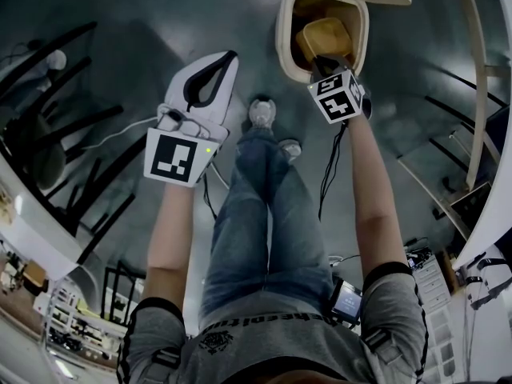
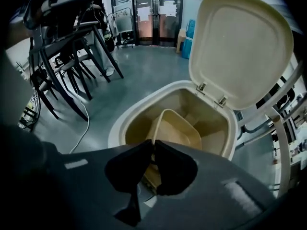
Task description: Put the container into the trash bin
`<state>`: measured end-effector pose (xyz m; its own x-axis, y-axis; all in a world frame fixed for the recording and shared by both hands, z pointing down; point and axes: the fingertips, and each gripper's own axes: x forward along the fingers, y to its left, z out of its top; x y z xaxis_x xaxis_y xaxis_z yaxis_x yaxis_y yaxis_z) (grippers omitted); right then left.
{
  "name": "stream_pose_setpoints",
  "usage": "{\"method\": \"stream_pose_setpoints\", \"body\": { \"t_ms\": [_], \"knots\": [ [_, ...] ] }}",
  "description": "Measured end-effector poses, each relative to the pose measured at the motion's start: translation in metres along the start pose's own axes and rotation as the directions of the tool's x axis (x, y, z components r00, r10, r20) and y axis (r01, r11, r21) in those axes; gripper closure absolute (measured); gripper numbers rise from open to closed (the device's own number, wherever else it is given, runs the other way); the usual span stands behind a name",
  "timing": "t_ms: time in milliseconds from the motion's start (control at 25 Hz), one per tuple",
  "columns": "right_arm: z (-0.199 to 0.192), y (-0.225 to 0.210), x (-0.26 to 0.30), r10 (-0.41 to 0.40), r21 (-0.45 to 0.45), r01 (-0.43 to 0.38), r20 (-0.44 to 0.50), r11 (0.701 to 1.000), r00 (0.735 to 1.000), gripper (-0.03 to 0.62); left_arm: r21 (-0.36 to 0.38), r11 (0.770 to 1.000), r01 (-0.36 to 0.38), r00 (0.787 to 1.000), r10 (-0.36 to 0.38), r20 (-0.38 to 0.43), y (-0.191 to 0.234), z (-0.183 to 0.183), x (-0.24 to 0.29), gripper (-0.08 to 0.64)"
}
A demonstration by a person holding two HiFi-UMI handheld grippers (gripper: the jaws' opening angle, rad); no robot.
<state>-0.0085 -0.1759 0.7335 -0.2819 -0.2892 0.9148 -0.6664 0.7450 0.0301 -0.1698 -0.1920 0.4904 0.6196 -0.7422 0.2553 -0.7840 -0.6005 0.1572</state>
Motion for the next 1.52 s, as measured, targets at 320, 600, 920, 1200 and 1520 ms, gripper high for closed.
{"method": "stream_pose_setpoints", "body": {
  "t_ms": [320, 600, 920, 1200, 1520],
  "knots": [
    [-0.001, -0.004, 0.007, -0.043, -0.024, 0.042, -0.032, 0.999, 0.999, 0.497, -0.006, 1.000, -0.007, 1.000, 0.007, -0.005, 0.004, -0.002, 0.000, 0.549],
    [0.003, 0.001, -0.004, -0.024, 0.065, 0.023, 0.024, 0.998, 0.999, 0.589, 0.003, 1.000, 0.005, 1.000, -0.005, -0.002, -0.001, 0.000, 0.003, 0.548],
    [0.013, -0.010, -0.040, -0.058, 0.259, 0.010, 0.179, 0.966, 0.982, 0.591, 0.014, 0.999, 0.032, 0.999, -0.033, 0.014, -0.017, 0.010, 0.011, 0.548],
    [0.019, -0.008, -0.084, -0.106, 0.345, -0.002, 0.292, 0.939, 0.950, 0.591, 0.018, 0.998, 0.060, 0.997, -0.060, 0.041, -0.037, 0.024, 0.017, 0.548],
    [0.018, -0.007, -0.137, -0.192, 0.425, 0.011, 0.384, 0.905, 0.903, 0.591, 0.026, 0.997, 0.078, 0.996, -0.079, 0.048, -0.062, 0.039, 0.011, 0.548]
  ]
}}
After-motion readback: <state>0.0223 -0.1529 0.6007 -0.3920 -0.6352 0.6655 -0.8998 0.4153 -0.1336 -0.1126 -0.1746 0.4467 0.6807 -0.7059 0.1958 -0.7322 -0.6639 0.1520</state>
